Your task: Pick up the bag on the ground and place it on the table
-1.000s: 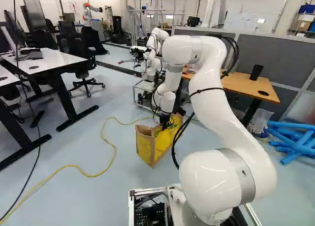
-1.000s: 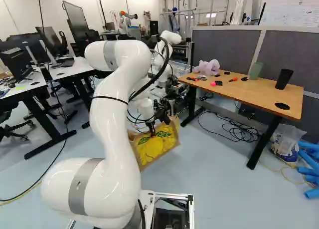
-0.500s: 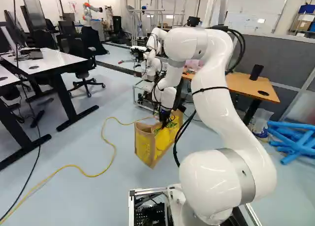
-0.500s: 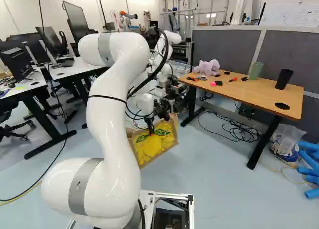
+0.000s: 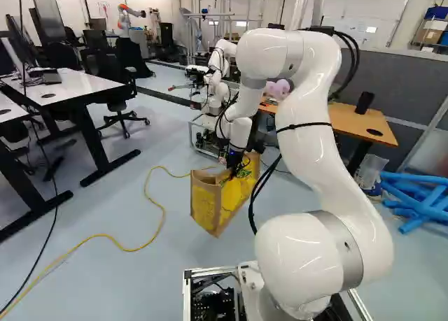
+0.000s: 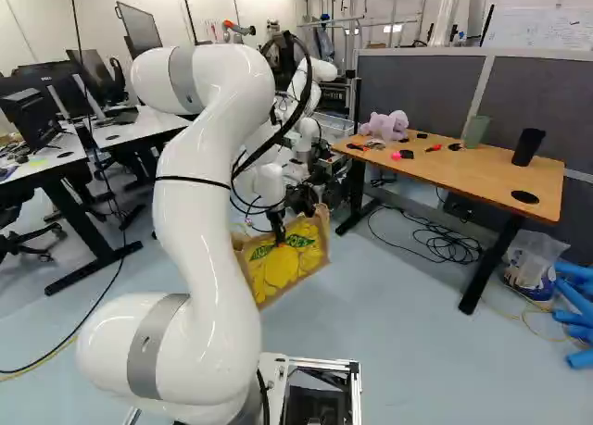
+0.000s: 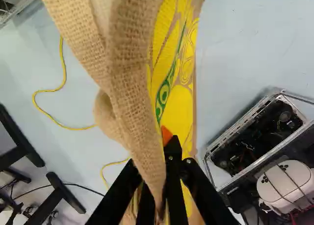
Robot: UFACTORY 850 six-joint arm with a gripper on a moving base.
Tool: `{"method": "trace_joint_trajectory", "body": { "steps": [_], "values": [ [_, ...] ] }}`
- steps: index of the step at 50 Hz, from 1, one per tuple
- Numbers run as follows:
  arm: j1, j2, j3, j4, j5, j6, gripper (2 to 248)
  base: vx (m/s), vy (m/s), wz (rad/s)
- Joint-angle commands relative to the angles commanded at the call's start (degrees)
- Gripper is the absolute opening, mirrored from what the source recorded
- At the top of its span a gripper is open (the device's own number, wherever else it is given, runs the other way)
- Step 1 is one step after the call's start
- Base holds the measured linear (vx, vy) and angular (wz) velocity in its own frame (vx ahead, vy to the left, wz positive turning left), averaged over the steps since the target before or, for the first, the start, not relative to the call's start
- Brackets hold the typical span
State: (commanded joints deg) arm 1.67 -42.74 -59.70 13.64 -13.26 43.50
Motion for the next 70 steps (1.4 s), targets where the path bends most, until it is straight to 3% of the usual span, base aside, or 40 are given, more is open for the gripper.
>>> {"method": "trace_joint_trajectory", "body": {
  "steps": [37,70],
  "values": [
    [-0.1,6.4,0.7,-3.0,-6.1,0.0,22,0.0,0.0,0.0],
    [-0.2,12.1,1.4,-3.2,-10.0,0.0,22,0.0,0.0,0.0]
  ]
}}
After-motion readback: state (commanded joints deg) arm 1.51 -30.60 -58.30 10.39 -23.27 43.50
